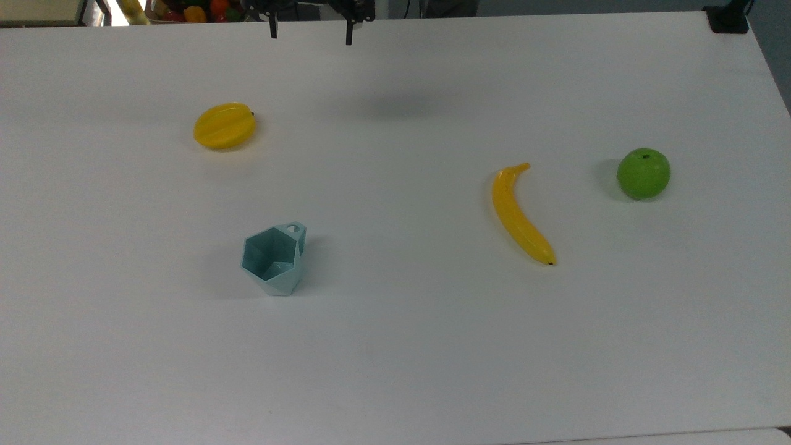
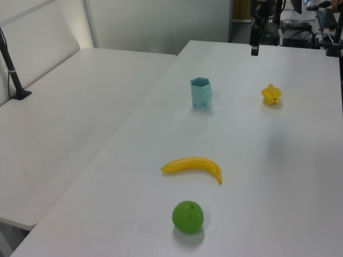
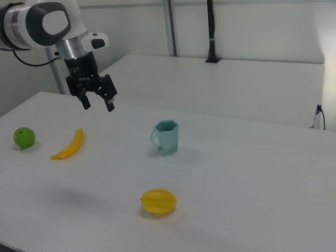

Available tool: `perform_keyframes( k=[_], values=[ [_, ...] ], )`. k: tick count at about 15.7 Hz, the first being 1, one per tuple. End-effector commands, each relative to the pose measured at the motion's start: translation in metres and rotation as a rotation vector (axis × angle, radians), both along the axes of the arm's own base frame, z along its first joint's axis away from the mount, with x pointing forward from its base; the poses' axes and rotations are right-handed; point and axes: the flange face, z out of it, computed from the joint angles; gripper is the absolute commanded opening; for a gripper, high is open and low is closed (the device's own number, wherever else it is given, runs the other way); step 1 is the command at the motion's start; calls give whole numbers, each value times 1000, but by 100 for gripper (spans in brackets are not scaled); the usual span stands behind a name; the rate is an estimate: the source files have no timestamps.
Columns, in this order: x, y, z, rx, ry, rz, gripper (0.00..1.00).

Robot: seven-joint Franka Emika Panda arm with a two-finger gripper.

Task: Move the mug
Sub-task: 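Lower the gripper toward the teal hexagonal mug's rim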

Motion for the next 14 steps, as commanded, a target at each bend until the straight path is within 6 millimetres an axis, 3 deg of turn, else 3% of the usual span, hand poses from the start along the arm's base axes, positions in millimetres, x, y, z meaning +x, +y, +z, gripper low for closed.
perform_keyframes(
  k=[1,7,10,14],
  values=[
    [-8,-8,-1,6,15,-17,100],
    [-4,-8,-6,10,15,-20,100],
    [13,-14,-18,86,-47,-135,97],
    [41,-14,-65,123,-134,-366,98]
  ],
)
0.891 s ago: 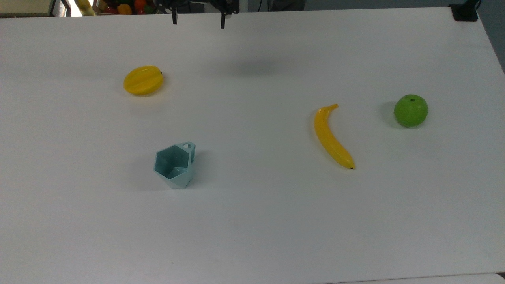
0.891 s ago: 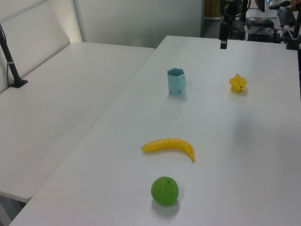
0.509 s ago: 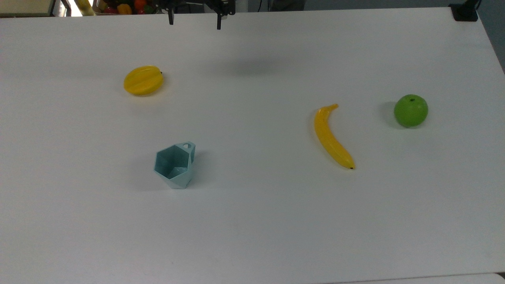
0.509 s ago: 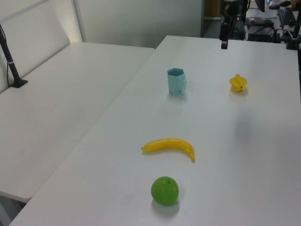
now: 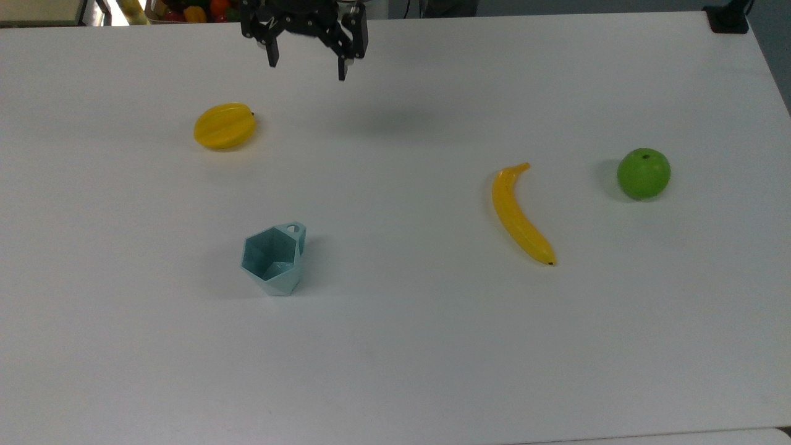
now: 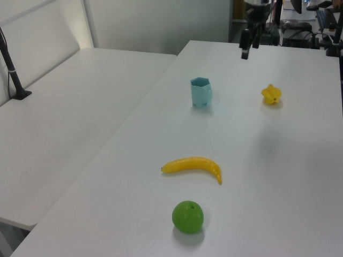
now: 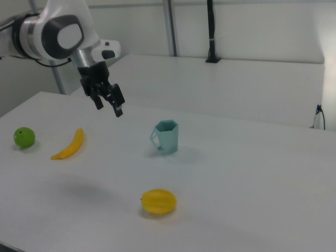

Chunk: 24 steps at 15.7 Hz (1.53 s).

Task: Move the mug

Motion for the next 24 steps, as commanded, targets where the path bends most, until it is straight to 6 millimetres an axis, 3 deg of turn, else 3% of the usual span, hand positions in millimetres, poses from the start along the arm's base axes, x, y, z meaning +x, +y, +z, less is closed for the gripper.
perform_keyframes(
  k=[1,9,13,15,22,24],
  values=[
    [25,-2,-53,42,-45,-188,98],
    [86,-4,-182,16,-200,-450,95],
    [98,-5,-211,7,-273,-488,88],
    [103,-6,-215,10,-298,-481,72],
    [105,-7,-221,-53,-341,-394,2],
    [103,-6,-219,-57,-338,-390,0]
  ],
)
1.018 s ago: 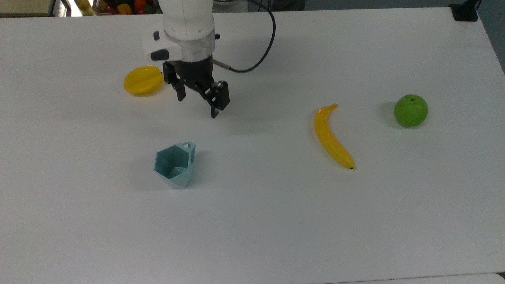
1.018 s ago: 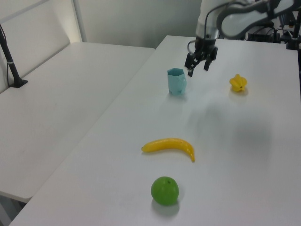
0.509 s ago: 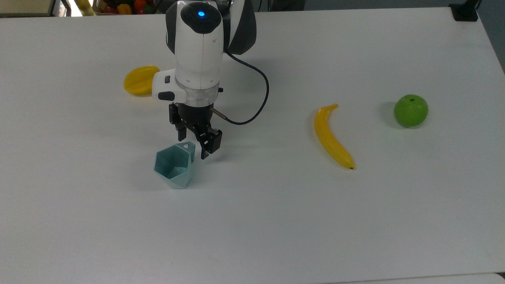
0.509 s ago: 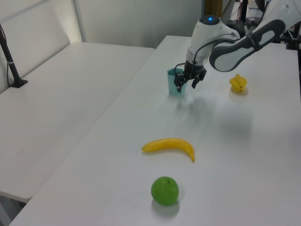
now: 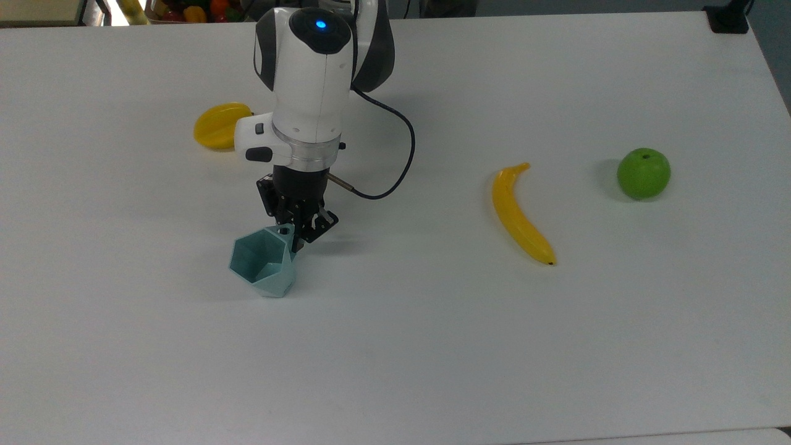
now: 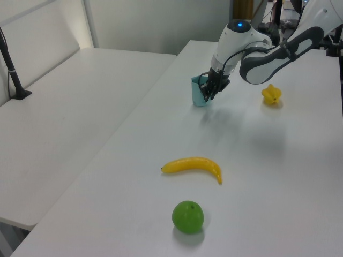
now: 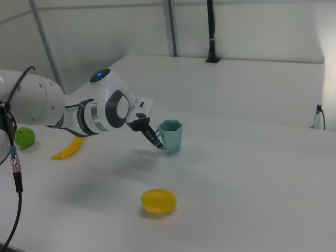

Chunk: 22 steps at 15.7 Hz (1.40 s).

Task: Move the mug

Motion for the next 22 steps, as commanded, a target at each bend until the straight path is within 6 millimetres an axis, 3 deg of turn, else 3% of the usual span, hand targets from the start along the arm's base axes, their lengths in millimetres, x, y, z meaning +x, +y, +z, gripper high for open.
perform_keyframes(
  k=[1,4,8,12,16,18,19,20,22],
  values=[
    [-3,5,1,-17,-8,11,0],
    [-31,23,2,-89,18,97,0],
    [-85,73,20,-124,36,234,0],
    [-131,115,12,-150,87,372,0],
    [-152,132,5,-175,128,434,2],
    [-152,131,4,-182,142,428,25],
    [-153,131,4,-182,146,427,66],
    [-153,133,4,-189,156,425,98],
    [-151,136,9,-210,185,414,100]
  ],
)
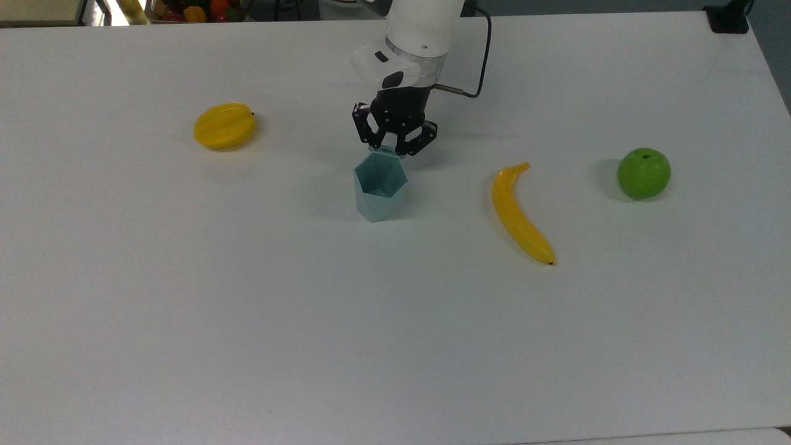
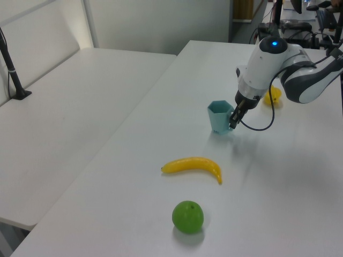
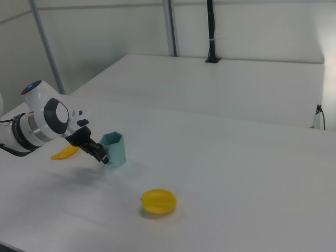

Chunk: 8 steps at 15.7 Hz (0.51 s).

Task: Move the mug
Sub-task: 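Open the gripper and lift it away from the mug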

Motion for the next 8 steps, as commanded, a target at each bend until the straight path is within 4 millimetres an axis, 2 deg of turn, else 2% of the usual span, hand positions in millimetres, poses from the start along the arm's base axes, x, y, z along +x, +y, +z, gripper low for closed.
perform_keyframes(
  k=[1,4,8],
  values=[
    [-7,8,12,-72,50,5,100],
    [4,14,37,-75,89,-2,100],
    [26,30,121,35,195,17,100]
  ],
)
